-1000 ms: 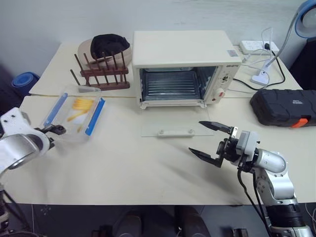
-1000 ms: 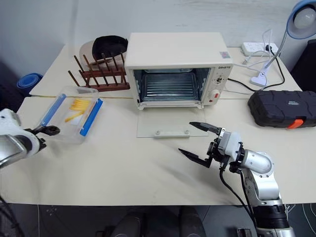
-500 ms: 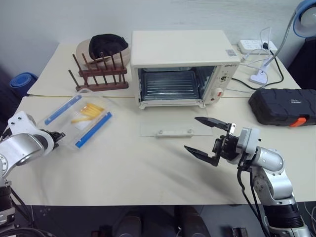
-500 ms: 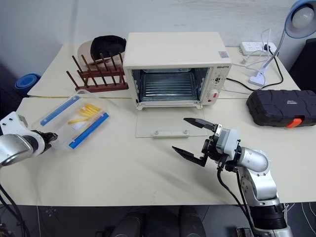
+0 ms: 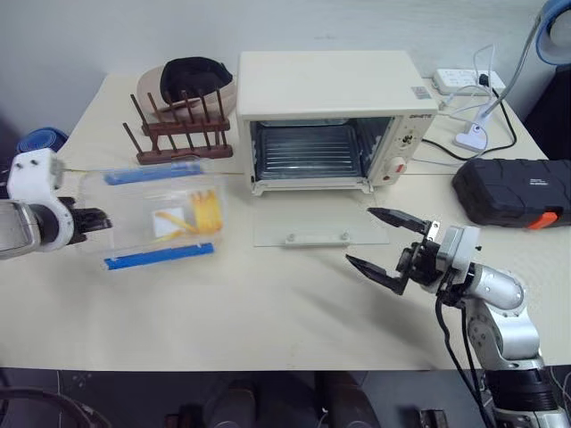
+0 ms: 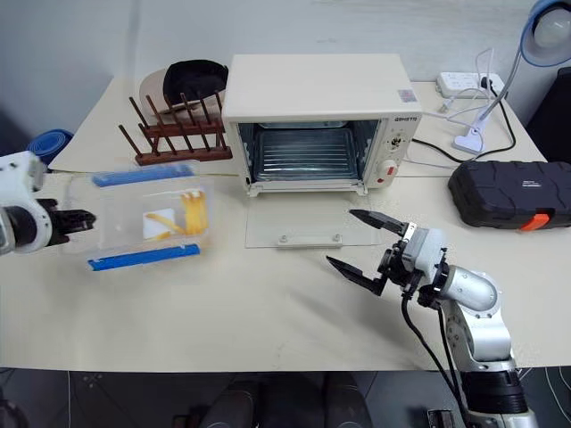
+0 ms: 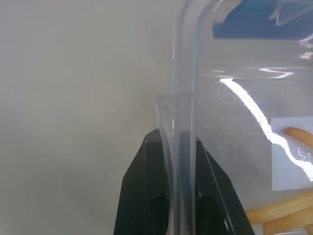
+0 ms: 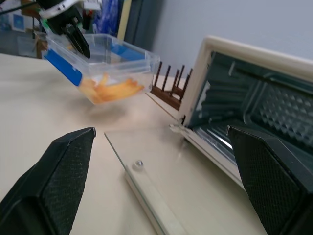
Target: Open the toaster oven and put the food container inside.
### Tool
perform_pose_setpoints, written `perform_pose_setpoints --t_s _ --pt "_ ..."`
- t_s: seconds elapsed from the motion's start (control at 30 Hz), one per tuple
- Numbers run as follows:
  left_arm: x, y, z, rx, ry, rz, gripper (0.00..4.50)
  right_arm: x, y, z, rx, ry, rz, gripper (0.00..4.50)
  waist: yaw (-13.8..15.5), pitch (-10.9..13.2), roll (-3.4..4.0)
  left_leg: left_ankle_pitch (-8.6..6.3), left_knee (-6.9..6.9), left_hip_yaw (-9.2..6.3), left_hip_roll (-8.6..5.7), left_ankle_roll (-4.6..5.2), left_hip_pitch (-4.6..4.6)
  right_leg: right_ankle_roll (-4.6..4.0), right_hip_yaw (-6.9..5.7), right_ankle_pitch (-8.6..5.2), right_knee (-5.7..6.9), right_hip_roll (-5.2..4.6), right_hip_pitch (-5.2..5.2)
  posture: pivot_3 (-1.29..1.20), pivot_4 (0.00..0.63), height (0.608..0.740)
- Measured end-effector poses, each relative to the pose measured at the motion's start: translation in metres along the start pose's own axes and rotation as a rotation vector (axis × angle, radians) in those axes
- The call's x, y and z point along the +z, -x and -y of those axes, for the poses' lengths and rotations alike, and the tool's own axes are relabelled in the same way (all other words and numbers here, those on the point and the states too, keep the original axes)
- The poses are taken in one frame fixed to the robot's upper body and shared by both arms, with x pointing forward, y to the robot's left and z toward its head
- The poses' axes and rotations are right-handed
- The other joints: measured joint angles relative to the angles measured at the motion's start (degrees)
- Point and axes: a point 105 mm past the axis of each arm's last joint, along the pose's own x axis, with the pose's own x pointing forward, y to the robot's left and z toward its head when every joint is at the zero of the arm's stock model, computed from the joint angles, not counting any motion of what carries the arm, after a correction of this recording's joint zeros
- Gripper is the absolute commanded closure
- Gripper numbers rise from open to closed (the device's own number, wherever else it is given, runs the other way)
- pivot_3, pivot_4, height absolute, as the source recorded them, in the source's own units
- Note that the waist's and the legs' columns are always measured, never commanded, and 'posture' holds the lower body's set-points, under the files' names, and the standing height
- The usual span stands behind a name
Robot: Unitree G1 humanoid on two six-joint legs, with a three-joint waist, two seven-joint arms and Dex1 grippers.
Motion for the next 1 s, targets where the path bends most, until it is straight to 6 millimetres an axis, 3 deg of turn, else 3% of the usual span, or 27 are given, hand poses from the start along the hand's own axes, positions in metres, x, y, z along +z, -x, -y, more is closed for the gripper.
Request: perform_pose_setpoints --t_s 0.2,0.23,0.27,0.33,0.43,0.73,0.8,1.0 --pt "0.014 -0.012 0.053 -0.170 -0.054 0.024 4.50 -0.008 0.020 0.000 -0.058 -0.017 -0.066 0.00 -0.3 0.0 0.01 0.06 0.02 -0.05 -0.03 -0.03 0.04 0.02 0.15 0.01 0.21 -0.03 -0.10 0.00 0.150 0.740" --pt "0.009 -0.023 0.077 -0.236 -0.065 0.001 4.50 -0.009 0.026 -0.003 -0.073 -0.020 -0.083 0.00 -0.1 0.0 0.00 0.08 0.03 -0.06 -0.05 -0.03 0.04 0.02 0.14 0.01 0.22 -0.04 -0.09 0.00 0.150 0.740" --pt "0.007 -0.025 0.079 -0.243 -0.068 -0.006 4.50 -0.008 0.025 -0.003 -0.072 -0.020 -0.082 0.00 0.0 0.0 -0.02 0.09 0.10 -0.07 -0.05 -0.04 0.02 0.03 0.13 0.01 0.24 -0.04 -0.08 0.00 0.150 0.740" --pt "-0.005 -0.042 0.112 -0.315 -0.097 -0.060 4.50 -0.004 0.029 -0.010 -0.084 -0.014 -0.086 0.00 0.1 0.0 -0.03 0.11 0.17 -0.09 -0.13 -0.01 0.01 0.06 0.15 0.03 0.30 -0.10 -0.07 0.00 0.150 0.740" --pt "-0.011 -0.054 0.134 -0.339 -0.128 -0.089 4.50 -0.001 0.029 -0.013 -0.098 -0.009 -0.085 0.00 0.0 0.0 -0.06 0.14 0.20 -0.09 -0.19 -0.01 -0.02 0.08 0.16 0.04 0.32 -0.10 -0.09 0.00 0.150 0.740" --pt "0.005 -0.078 0.172 -0.345 -0.109 -0.065 4.50 0.005 0.031 -0.016 -0.168 -0.011 -0.089 0.00 0.0 0.0 -0.06 0.27 0.17 0.21 -0.25 -0.03 0.01 0.08 0.17 0.04 0.36 -0.09 -0.08 0.00 0.150 0.740" --pt "0.008 -0.080 0.178 -0.351 -0.106 -0.051 3.79 0.004 0.032 -0.019 -0.181 -0.025 -0.099 0.00 0.1 0.0 -0.07 0.28 0.17 0.29 -0.25 -0.02 0.00 0.09 0.17 0.05 0.34 -0.10 -0.06 0.00 0.150 0.740" --pt "0.023 -0.084 0.194 -0.430 0.036 0.029 2.30 0.003 0.032 -0.021 -0.227 -0.051 -0.118 0.00 0.2 0.0 -0.09 0.31 0.20 0.31 -0.28 -0.01 0.00 0.12 0.17 0.06 0.35 -0.13 -0.05 0.00 0.150 0.740"
